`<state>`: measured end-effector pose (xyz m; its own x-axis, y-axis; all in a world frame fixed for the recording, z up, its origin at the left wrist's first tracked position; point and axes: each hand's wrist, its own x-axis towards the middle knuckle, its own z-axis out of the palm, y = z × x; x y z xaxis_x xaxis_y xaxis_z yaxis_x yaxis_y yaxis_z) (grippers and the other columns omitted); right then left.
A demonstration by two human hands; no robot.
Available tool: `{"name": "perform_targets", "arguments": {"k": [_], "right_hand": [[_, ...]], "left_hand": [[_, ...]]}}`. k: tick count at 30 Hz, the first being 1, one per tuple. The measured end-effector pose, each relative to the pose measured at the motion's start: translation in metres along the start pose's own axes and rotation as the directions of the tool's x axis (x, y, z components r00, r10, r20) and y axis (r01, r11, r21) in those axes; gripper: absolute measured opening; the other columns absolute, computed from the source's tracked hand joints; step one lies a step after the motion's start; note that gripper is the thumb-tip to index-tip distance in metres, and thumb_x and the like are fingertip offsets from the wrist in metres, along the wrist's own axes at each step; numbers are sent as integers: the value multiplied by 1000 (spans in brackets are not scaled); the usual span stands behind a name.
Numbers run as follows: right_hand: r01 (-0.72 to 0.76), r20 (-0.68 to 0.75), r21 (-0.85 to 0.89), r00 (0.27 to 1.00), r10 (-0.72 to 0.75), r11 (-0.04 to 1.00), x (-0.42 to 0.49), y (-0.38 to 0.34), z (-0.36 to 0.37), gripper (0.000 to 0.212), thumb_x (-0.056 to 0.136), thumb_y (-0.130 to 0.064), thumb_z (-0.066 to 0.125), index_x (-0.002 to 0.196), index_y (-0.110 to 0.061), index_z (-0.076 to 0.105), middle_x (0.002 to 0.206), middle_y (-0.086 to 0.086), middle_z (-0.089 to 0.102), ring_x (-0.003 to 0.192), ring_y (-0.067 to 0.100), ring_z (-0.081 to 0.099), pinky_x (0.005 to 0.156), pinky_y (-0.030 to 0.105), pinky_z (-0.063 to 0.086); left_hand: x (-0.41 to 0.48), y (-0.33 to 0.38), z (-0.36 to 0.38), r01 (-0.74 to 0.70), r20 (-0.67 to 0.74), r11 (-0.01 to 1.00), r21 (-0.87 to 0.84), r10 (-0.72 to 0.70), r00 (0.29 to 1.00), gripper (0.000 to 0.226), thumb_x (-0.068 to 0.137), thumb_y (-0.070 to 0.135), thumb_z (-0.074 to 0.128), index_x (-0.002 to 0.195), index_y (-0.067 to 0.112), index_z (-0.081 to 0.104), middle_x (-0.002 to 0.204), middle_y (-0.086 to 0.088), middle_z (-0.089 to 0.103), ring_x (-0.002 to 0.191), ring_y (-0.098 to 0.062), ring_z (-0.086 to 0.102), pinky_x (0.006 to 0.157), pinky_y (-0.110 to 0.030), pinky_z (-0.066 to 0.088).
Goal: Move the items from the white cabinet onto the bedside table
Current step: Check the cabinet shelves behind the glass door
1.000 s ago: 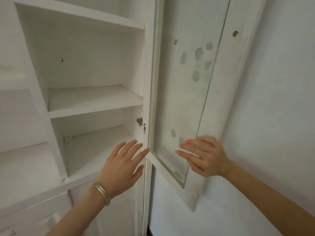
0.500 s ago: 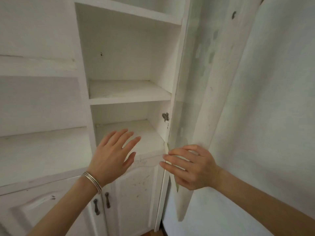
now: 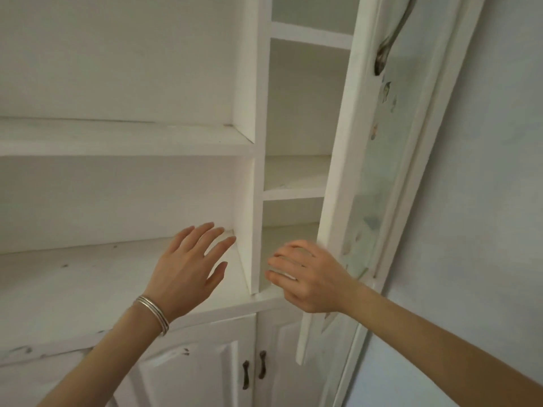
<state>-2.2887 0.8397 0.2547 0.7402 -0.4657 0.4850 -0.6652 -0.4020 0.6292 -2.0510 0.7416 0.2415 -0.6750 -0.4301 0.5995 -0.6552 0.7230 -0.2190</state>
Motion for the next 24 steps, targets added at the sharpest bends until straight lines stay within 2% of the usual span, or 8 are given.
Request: {"name": "perform_targets", "arguments": {"k": [3,5,9,15,18,24], "right_hand": [[12,112,-28,994,-9,1000,24,7,32,26,85,-15,49,103,-7,66,110,12,63,105,29,55,99,43,37],[5,136,-46,991,1,999,33,14,43,28,86,-16,47,106,-7,65,113,13,62,109,29,53,102,46,36],[14,74,-62,997,-9,998,38,29,49,28,87,-15,45,104,-7,66,108,12,64,108,29,56,103,45,36],[117,-26,-119,992,-121,986,36,45,65,23,84,-20,53,97,-12,70,98,3,68,97,20,61,103,35,35],[127,-42,-109,990,-132,986,46,51,80,25,84,-22,52,99,-13,70,99,2,69,96,20,61,99,34,39],[102,-28,-120,994,-106,988,69,67,114,27,86,-24,50,102,-13,69,102,5,68,96,22,61,103,35,33]], "left_hand": [[-2,-29,3,1,-7,1000,14,-1,1000,45,90,35,38,123,15,61,127,-10,58,122,-31,49,103,-45,33],[0,-45,4,-12,-20,1000,20,12,1000,45,90,34,38,123,15,61,129,-10,57,124,-31,47,104,-45,31],[19,-68,2,-23,-95,999,32,26,995,44,89,30,41,126,14,59,135,-11,52,129,-31,43,106,-47,30],[66,-87,4,30,-183,997,77,-16,983,48,88,28,40,131,14,55,143,-13,44,134,-32,36,111,-49,25],[85,-90,8,42,-184,993,114,-21,983,52,86,28,40,135,14,51,146,-13,41,137,-32,32,113,-50,20],[111,-98,10,20,-258,982,188,30,966,60,83,25,45,142,11,41,147,-11,39,138,-31,29,112,-55,21]]}}
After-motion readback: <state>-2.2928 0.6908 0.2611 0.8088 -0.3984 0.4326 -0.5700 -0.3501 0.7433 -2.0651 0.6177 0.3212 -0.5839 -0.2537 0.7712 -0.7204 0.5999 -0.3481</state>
